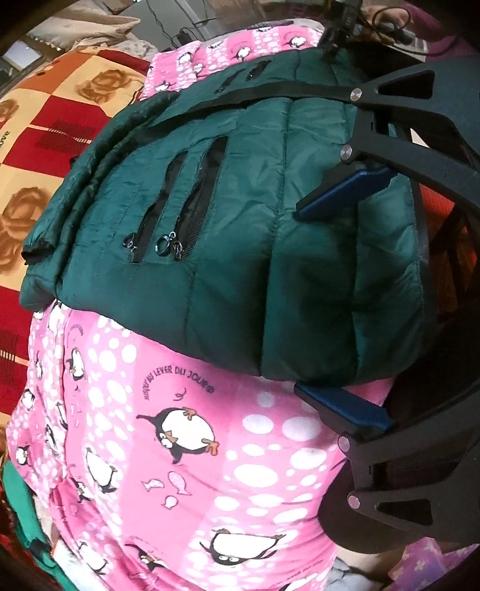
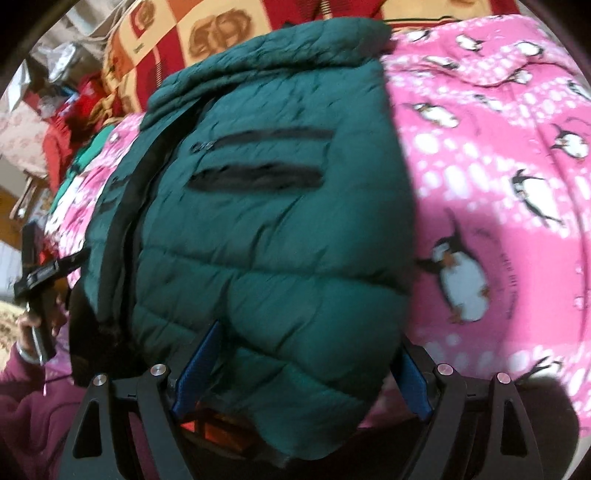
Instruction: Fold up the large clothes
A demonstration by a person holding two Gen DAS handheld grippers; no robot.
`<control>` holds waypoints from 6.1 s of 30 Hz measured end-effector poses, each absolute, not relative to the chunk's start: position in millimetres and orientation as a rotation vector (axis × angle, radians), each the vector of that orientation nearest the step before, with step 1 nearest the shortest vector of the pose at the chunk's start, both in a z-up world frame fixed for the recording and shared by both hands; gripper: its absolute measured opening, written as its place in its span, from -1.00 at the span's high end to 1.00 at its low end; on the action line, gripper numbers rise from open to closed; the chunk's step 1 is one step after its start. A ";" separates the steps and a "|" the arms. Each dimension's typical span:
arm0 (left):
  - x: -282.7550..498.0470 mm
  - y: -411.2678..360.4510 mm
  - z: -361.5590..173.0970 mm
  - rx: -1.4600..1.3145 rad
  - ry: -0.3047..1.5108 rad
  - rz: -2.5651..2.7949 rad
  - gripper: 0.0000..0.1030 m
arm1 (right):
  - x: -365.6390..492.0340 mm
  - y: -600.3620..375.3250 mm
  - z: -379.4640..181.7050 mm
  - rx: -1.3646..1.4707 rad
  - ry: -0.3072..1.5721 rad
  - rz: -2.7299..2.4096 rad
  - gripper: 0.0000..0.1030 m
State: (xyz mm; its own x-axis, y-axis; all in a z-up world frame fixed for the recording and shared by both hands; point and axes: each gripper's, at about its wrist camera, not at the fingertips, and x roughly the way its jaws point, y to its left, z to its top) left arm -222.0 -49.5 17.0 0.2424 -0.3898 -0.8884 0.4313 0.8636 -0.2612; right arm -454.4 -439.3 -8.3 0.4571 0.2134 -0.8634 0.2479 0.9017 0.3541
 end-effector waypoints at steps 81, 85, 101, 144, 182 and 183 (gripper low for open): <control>-1.6 -204.3 130.6 -0.033 0.772 -0.353 0.82 | -214.1 -589.0 115.7 0.355 0.668 -0.314 0.52; 17.9 -212.8 121.9 -0.044 0.810 -0.333 0.82 | -197.7 -594.8 112.2 0.350 0.676 -0.334 0.52; 60.2 -243.0 78.1 -0.008 0.848 -0.256 0.81 | -142.8 -622.2 56.4 0.420 0.724 -0.403 0.52; 37.8 -187.2 120.7 -0.151 0.782 -0.415 -0.54 | -52.2 -478.8 42.3 0.170 0.788 -0.171 -0.80; 47.0 -226.0 64.9 -0.021 0.868 -0.280 -0.75 | -130.1 -540.0 64.3 0.248 0.743 -0.330 -0.88; 43.5 -224.7 65.6 -0.017 0.863 -0.281 -0.75 | -133.3 -538.9 62.8 0.242 0.741 -0.328 -0.88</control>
